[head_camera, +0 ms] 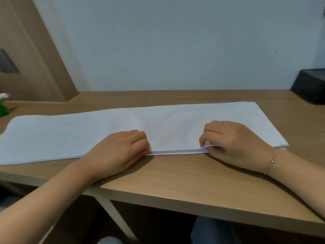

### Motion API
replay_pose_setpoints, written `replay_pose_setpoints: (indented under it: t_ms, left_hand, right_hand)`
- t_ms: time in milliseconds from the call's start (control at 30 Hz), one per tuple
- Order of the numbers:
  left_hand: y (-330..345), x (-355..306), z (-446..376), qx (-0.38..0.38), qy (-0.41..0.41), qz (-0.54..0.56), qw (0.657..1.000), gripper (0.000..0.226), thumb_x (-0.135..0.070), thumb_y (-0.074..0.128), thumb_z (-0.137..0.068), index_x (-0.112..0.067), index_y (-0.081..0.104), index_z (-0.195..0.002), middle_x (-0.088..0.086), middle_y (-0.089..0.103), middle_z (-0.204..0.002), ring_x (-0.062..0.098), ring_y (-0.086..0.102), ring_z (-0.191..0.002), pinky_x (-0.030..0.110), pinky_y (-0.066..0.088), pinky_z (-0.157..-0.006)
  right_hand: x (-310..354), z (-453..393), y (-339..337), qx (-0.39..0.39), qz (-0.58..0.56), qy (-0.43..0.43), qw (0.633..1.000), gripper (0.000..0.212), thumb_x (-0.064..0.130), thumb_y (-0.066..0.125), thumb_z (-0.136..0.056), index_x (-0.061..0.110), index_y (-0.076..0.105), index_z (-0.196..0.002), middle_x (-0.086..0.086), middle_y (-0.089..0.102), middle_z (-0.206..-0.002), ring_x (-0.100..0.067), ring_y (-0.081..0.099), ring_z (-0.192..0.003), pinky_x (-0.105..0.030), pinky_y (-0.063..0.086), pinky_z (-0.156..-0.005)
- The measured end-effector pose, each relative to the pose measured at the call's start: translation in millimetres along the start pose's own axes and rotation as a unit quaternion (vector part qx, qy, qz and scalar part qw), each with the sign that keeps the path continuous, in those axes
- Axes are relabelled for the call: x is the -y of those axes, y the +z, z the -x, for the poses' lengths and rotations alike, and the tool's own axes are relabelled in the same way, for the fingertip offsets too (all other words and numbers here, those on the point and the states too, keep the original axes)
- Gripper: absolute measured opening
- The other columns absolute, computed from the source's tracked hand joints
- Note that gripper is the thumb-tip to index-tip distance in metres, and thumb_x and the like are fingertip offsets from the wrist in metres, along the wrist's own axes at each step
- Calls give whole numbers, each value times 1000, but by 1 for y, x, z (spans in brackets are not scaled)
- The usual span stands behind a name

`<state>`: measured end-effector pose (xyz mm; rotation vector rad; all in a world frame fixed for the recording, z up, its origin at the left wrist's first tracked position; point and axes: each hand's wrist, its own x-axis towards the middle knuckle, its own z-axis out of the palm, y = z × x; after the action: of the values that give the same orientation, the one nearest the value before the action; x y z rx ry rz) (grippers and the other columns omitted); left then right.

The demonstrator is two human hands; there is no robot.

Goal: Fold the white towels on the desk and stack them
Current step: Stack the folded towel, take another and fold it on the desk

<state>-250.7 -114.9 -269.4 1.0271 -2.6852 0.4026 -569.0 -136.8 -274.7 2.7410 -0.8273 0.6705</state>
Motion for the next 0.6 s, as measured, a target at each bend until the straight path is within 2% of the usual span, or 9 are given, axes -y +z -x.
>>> replay_pose_setpoints:
  t_ms: [133,267,367,433,533,600]
  left_hand:
    - [1,2,1,-14,7,40,999,27,-37,49,-98,-17,66,-94,-5,60,-94,13,57,-80,30,50,-59]
    - [2,2,3,-16,-11,61,998,26,-36,47,-98,-19,66,-97,-7,59,-97,8,57,-84,28,51,-62]
    - [0,-2,2,1,-21,63,998,26,-33,43,-99,-19,65,-101,-8,59,-100,9,58,-80,29,52,-62]
    - [-2,-3,2,14,-28,71,997,17,-26,49,-98,-20,65,-102,-8,58,-102,10,59,-77,29,51,-62]
    - [-8,-6,-2,35,-66,123,990,8,-28,57,-94,-29,64,-98,-17,53,-98,5,57,-80,27,50,-68]
    - [-10,-11,-14,-23,-97,173,980,13,-35,52,-95,-31,64,-92,-20,54,-96,5,56,-90,21,47,-77]
  right_hand:
    - [-2,6,-6,32,-20,0,999,22,0,70,-76,17,70,-91,2,61,-87,-16,56,-71,-32,50,-55]
    - [-6,19,-14,52,-60,22,997,25,6,70,-80,21,71,-101,6,61,-94,-11,59,-78,-32,54,-59]
    - [-9,25,-19,55,-69,26,996,29,4,70,-80,20,72,-103,6,62,-96,-10,60,-83,-31,55,-63]
    - [-10,30,-21,61,-79,32,994,29,4,69,-80,21,73,-104,7,62,-96,-9,59,-84,-30,54,-64]
    - [-10,38,-26,35,-173,105,979,19,16,61,-85,23,76,-94,12,62,-93,-10,60,-86,-30,52,-70]
    - [-14,39,-29,-34,-220,187,957,19,18,57,-92,22,76,-88,11,63,-92,-11,61,-90,-32,51,-74]
